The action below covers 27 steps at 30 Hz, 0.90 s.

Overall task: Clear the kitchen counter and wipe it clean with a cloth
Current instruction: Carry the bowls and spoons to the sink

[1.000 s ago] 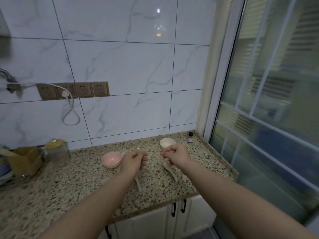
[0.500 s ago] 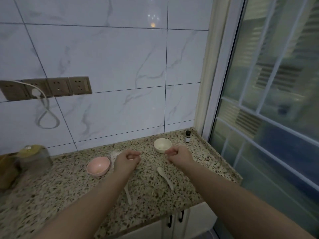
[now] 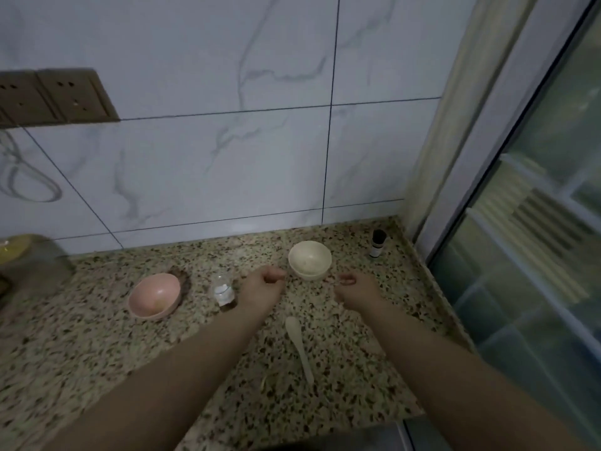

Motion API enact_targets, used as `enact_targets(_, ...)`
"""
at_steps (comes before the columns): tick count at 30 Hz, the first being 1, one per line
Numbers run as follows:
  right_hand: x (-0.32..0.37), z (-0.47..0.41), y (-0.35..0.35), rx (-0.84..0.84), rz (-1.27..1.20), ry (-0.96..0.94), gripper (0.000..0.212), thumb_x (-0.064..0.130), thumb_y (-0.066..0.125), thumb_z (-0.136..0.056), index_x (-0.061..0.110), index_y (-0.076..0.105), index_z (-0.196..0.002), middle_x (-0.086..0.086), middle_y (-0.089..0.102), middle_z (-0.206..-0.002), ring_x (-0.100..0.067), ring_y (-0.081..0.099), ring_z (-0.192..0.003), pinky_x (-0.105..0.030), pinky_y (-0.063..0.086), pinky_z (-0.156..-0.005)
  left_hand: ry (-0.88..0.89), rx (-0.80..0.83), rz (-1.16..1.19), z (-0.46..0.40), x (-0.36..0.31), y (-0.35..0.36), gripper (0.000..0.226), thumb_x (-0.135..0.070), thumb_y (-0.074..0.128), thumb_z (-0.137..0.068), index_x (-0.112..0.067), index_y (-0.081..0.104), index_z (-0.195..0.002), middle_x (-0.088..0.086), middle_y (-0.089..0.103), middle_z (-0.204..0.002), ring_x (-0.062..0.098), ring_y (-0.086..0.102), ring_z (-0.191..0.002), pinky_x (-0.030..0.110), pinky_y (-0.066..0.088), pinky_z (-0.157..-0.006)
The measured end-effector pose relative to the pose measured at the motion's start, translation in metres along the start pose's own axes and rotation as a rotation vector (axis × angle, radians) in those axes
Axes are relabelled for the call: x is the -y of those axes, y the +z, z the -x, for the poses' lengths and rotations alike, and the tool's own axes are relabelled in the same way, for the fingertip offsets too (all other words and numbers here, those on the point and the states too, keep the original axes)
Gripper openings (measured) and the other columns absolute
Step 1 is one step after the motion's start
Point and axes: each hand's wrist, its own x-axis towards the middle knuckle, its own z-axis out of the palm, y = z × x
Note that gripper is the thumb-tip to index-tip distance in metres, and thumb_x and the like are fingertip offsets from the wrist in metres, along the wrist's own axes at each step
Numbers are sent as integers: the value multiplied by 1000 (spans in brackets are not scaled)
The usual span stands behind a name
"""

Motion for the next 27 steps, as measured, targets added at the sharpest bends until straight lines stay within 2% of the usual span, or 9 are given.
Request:
enact_targets(4, 5, -55, -4, 8, -94, 137, 47, 3, 62, -91, 17, 51, -134, -16, 64, -117, -28, 69, -88, -37, 60, -70, -145, 30, 32, -25, 4, 22, 14, -7, 62, -88, -14, 63, -101, 5, 68, -86, 27, 69, -82, 47, 58, -84)
enact_targets(8, 9, -94, 8, -21, -120, 206, 48, 10, 59, -95, 23, 48, -140, -14, 62, -107, -28, 68, -83, -42, 62, -64, -251, -30, 59, -41, 9, 29, 25, -18, 65, -90, -19, 57, -113, 6, 70, -87, 24, 71, -85, 47, 59, -82)
enact_targets(11, 10, -115, 23, -3, -95, 199, 61, 20, 64, -93, 24, 38, -148, -15, 55, -133, -33, 67, -96, -39, 60, -57, -299, 12, 63, -55, 11, 34, 41, -15, 64, -89, -19, 52, -128, 5, 70, -103, 22, 70, -90, 41, 59, -83)
enact_targets(14, 8, -129, 38, 2, -27, 193, 66, 15, 60, -93, 26, 29, -151, -15, 43, -147, -40, 62, -109, -50, 62, -68, -336, 112, 47, -67, 13, 39, 57, -12, 63, -87, -20, 43, -140, 4, 64, -124, 21, 65, -100, 39, 56, -87)
enact_targets(17, 0, -145, 49, -76, 182, 134, 67, 18, 58, -91, 21, 30, -152, -17, 45, -147, -41, 58, -117, -54, 57, -88, -380, 107, 90, -81, 20, 48, 59, -17, 62, -90, -19, 38, -144, 5, 59, -131, 19, 62, -100, 39, 55, -87)
enact_targets(19, -3, -152, 54, -97, 225, 115, 61, 18, 56, -91, 21, 37, -149, -16, 47, -145, -40, 57, -118, -53, 57, -88, -402, 108, 100, -87, 22, 53, 61, -18, 63, -90, -18, 37, -146, 5, 58, -134, 20, 62, -103, 38, 55, -86)
enact_targets(23, -3, -158, 56, -75, 215, 81, 56, 13, 51, -91, 23, 43, -146, -12, 55, -139, -37, 63, -108, -50, 62, -73, -401, 118, 126, -92, 26, 57, 63, -15, 65, -90, -17, 37, -147, 6, 60, -133, 23, 63, -107, 38, 54, -86)
enact_targets(27, 1, -155, 57, -65, 259, 56, 58, 9, 48, -91, 18, 43, -147, -12, 54, -142, -39, 55, -122, -53, 56, -91, -429, 104, 186, -91, 24, 58, 62, -8, 62, -90, -16, 38, -146, 4, 64, -127, 22, 64, -94, 31, 52, -68)
